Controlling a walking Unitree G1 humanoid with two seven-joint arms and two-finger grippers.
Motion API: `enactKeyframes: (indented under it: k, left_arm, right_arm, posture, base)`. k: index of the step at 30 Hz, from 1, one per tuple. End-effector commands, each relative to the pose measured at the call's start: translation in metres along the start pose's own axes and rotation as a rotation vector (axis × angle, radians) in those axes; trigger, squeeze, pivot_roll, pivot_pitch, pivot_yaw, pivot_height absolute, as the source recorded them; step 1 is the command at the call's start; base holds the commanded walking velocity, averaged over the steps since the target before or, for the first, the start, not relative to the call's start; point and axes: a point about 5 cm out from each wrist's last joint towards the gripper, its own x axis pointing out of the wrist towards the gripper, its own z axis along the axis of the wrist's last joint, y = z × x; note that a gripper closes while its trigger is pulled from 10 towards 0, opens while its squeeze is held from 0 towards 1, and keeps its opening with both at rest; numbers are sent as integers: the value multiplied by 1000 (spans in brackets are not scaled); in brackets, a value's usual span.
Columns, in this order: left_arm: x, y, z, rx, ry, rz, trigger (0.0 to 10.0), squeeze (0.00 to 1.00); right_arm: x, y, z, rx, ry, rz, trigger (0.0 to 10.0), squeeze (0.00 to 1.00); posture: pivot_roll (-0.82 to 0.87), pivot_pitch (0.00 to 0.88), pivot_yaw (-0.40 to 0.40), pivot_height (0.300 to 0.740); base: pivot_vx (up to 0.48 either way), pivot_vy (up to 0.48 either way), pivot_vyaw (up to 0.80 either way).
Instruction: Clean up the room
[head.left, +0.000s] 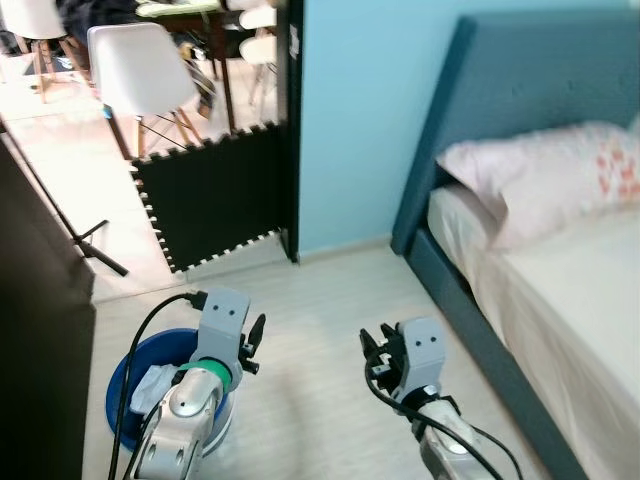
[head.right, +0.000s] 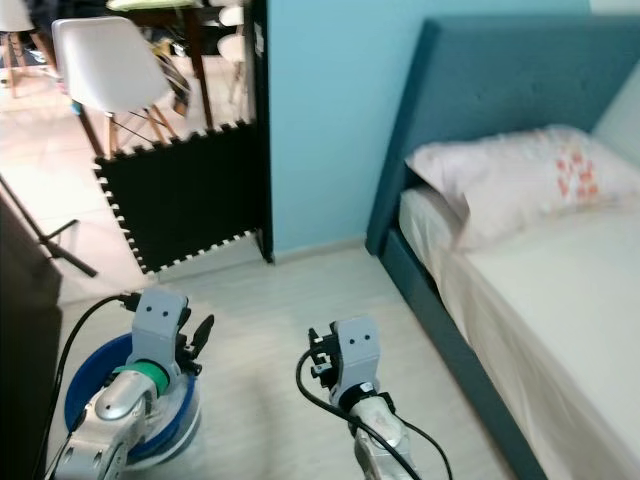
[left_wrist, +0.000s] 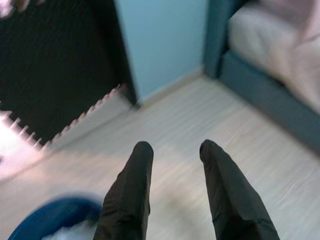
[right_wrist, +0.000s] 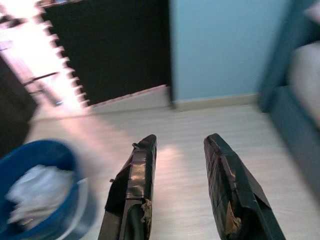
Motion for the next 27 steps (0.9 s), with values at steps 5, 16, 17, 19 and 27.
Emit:
enactKeyframes:
  k: [5, 16, 17, 19, 27]
  left_arm:
    - [1, -5, -1, -23, 1, -28, 10000, 0]
    - [1, -2, -8, -9, 29, -19, 10000, 0]
    - [1, -2, -8, -9, 29, -19, 10000, 0]
    - [1, -2, -8, -8, 30, -17, 10000, 0]
    - [1, -3, -8, -11, 29, -19, 10000, 0]
  right_arm:
    - [-3, -4, 2, 7, -19, -19, 10000, 0]
    - [-5, -5, -1, 4, -10, -18, 10000, 0]
    - [-5, -5, -1, 4, -10, -18, 10000, 0]
    - [-5, -5, -1, 4, -9, -18, 10000, 0]
    - [-5, -4, -1, 8, -7, -16, 10000, 0]
  posture:
    - [-122, 80, 71, 720]
    - [-125, 72, 73, 720]
    - [-125, 72, 73, 720]
    - [-125, 72, 73, 720]
    - [-125, 75, 73, 720]
  base:
    - [0, 0, -800]
    - [0, 0, -800]
    - [0, 0, -800]
    - [0, 0, -800]
    - [0, 0, -800]
